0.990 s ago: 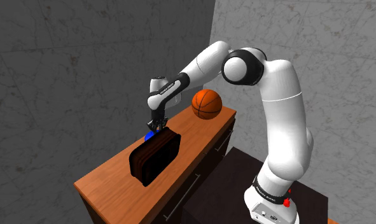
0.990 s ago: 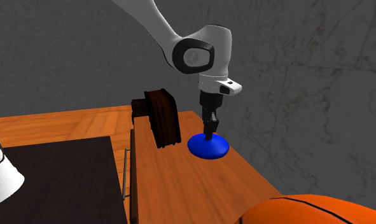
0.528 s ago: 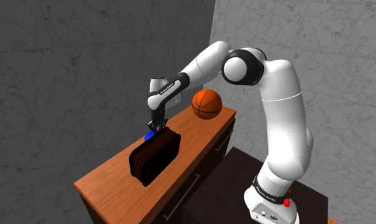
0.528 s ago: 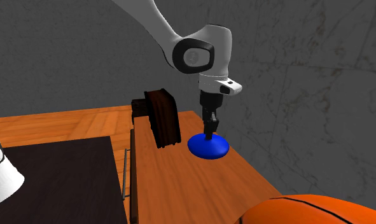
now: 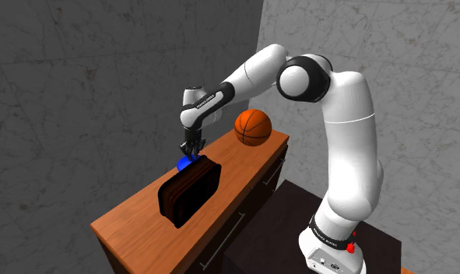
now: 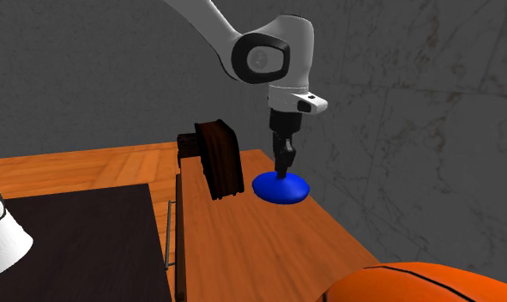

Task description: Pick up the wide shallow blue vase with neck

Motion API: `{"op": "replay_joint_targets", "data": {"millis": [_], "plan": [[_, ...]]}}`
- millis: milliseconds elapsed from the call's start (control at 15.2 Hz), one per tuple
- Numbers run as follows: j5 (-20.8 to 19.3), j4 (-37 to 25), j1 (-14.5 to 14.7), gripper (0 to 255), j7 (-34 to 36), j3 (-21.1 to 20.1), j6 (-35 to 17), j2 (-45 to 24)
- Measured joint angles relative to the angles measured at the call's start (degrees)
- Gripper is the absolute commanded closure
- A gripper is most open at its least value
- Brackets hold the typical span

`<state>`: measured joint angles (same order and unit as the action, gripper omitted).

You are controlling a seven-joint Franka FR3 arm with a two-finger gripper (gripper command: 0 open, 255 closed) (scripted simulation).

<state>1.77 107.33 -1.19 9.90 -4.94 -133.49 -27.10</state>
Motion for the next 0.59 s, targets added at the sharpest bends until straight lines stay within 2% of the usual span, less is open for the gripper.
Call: {"op": "replay_joint_targets", "data": {"millis": [594], "plan": [[0.2,-1.4,-0.1,255,0.1,-0.1,5.2,3.9]]}}
